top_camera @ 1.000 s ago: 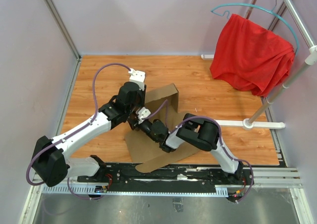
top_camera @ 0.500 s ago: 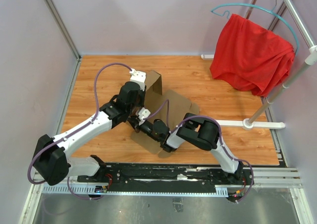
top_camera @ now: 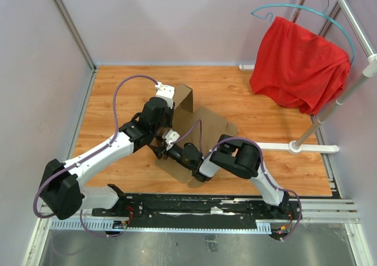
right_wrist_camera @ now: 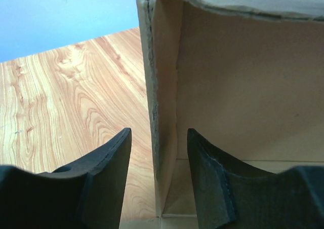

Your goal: Fold the paper box

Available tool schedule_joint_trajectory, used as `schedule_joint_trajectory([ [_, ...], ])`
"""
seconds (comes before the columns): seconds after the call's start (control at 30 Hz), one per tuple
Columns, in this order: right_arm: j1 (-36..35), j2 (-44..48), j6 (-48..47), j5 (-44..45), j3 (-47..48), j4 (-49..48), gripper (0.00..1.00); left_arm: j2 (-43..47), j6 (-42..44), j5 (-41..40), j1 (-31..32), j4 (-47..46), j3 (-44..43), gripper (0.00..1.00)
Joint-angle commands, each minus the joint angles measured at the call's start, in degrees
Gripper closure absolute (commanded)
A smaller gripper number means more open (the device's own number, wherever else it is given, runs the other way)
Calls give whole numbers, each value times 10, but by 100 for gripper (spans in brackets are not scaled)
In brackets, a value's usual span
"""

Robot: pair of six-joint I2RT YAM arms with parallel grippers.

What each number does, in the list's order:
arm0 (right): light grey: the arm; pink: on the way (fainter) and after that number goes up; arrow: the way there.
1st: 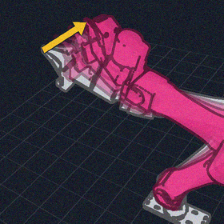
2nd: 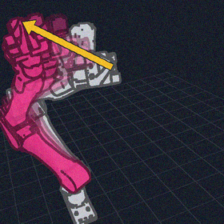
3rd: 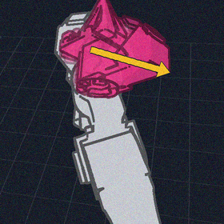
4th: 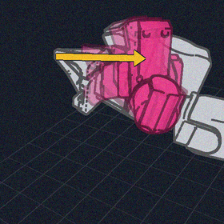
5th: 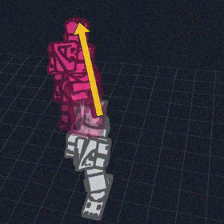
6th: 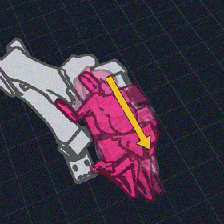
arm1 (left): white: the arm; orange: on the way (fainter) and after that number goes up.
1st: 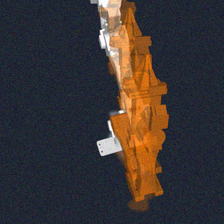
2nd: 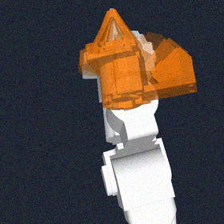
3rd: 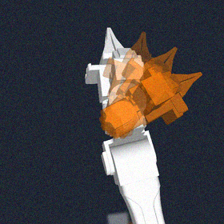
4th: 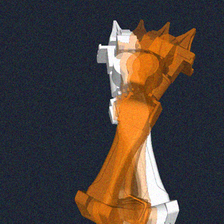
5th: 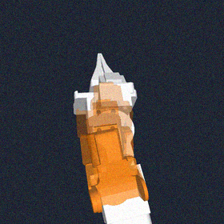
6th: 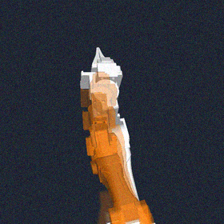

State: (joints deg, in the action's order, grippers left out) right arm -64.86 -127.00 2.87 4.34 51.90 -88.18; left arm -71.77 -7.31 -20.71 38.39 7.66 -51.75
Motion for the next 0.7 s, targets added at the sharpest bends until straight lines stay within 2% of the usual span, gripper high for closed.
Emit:
schedule_joint_trajectory([
  [0.0,5,-16,-18,-20,-5,-26,51,-10,8,3,-2,34,-2,69],
  [0.1,5,-25,-23,-38,5,-20,54,-7,8,-1,-2,34,-2,69],
  [0.13,5,-27,-25,-43,7,-19,60,-6,8,-1,-2,34,-1,69],
  [0.23,6,-27,-35,-63,8,-18,88,4,9,-10,-2,34,-2,70],
  [0.3,6,-19,-43,-70,2,-14,99,20,10,-29,-2,32,-2,70],
  [0.4,7,5,-64,-74,-14,9,99,54,15,-55,-2,23,5,69],
  [0.5,8,59,-106,-88,-37,84,99,95,20,-80,-2,24,4,69],
  [0.57,10,108,-147,-107,-55,158,99,135,21,-103,-2,25,3,68],
  [0.67,11,218,-233,-134,-71,333,99,204,20,-143,-2,24,10,67],
])
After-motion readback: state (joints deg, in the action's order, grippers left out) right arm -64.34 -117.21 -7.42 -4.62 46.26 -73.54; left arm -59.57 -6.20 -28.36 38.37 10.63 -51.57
